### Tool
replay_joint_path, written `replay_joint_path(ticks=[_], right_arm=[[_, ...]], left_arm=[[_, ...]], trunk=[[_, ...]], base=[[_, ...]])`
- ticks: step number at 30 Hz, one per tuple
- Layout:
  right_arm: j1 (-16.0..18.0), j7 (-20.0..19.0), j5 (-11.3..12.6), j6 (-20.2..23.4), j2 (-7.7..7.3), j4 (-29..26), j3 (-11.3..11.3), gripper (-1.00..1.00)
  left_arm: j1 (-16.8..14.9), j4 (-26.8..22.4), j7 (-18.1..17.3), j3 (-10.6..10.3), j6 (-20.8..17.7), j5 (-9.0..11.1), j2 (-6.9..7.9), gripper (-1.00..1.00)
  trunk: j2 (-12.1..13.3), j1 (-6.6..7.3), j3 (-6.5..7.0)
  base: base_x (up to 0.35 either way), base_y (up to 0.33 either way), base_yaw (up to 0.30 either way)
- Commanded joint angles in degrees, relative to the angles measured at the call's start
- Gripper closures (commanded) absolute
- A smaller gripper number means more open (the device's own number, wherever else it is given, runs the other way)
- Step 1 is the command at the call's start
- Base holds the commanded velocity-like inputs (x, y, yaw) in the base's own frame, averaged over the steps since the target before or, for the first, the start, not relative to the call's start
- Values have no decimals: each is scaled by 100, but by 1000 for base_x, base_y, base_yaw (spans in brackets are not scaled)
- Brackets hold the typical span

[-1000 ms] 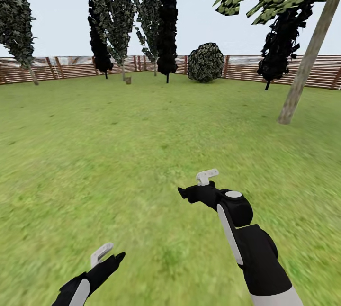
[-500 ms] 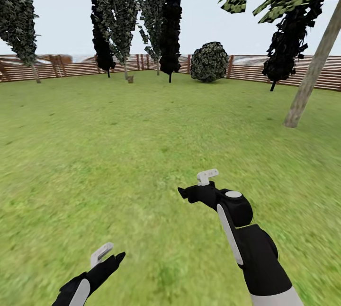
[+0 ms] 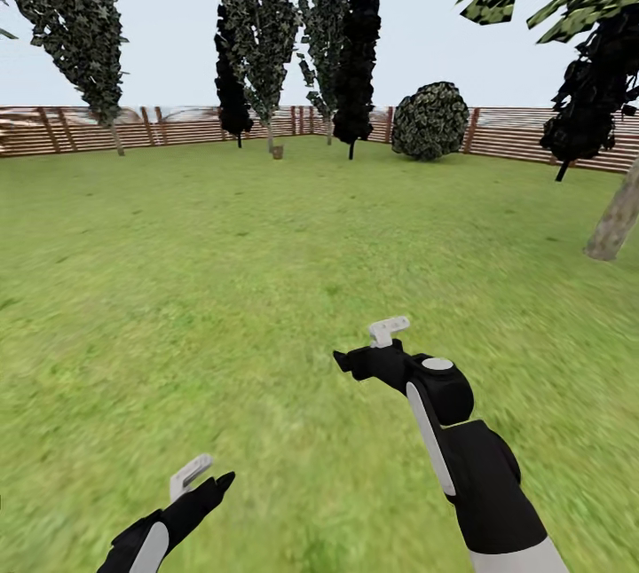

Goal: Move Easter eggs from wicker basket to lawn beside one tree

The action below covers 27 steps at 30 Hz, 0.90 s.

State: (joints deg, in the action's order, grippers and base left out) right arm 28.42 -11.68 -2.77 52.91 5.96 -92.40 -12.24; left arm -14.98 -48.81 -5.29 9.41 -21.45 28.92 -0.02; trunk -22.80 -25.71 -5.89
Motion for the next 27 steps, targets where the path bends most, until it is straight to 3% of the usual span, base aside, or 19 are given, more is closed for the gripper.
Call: replay_joint_path(ticks=[1,27], right_arm=[[5,-27,-30,26,1,-6,2,-100],[5,-27,-30,26,-7,-6,2,-100]], left_arm=[[-5,-5,-16,17,-43,36,-3,-100],[-5,-5,-16,17,-43,38,-6,-100]], trunk=[[-12,-7,-13],[-12,-7,-13]], base=[[334,-116,158],[334,-116,18]])
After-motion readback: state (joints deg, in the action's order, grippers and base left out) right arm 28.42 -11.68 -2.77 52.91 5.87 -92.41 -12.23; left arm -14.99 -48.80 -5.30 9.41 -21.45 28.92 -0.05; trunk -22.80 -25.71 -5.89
